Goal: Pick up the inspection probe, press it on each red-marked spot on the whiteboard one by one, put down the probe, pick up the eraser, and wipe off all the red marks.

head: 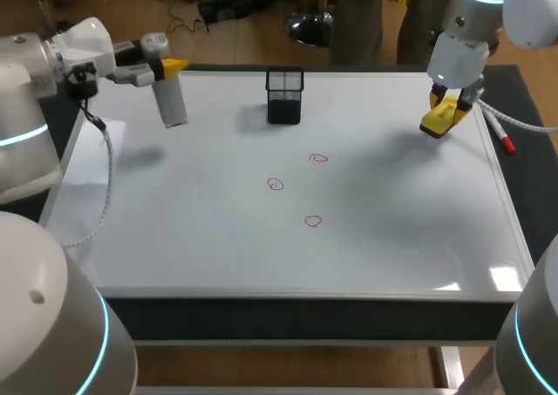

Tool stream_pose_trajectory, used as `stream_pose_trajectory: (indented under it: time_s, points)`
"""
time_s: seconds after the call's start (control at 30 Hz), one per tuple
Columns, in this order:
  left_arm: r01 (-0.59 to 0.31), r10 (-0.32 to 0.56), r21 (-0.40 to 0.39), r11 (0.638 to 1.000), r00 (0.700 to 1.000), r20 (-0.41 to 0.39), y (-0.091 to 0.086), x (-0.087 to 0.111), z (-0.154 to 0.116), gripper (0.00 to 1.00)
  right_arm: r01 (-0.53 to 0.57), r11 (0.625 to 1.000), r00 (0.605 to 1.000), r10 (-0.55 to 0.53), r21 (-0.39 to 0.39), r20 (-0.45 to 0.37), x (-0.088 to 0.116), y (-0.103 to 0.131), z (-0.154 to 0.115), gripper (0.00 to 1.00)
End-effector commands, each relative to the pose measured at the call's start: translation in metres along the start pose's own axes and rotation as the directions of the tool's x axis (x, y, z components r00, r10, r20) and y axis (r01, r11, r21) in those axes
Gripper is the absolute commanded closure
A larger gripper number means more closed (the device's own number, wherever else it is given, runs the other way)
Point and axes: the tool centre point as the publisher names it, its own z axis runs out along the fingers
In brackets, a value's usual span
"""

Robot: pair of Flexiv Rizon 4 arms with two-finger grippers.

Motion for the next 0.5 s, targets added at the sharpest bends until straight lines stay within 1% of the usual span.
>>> stream_pose_trajectory:
  time_s: [0.03,0.17,0.37,0.5]
  points:
    - [-0.001,0.001,0.01,1.0,1.0,0.001,0.001,0.034,0.002,1.0,0.002,1.0,1.0,-0.002,0.003,-0.002,0.001,0.0,-0.001,1.0]
    - [0.002,-0.002,0.018,1.0,0.999,-0.037,-0.001,0.061,0.012,1.0,0.002,1.0,1.0,-0.002,0.003,-0.002,0.001,0.0,-0.001,1.0]
    - [-0.008,0.011,0.03,1.0,0.994,-0.111,-0.006,0.091,0.029,1.0,0.002,1.0,1.0,-0.002,0.003,-0.002,0.001,0.0,-0.001,1.0]
    - [-0.007,0.013,0.038,0.999,0.987,-0.161,-0.006,0.109,0.042,1.0,0.002,1.0,1.0,-0.002,0.003,-0.002,0.001,0.0,-0.001,1.0]
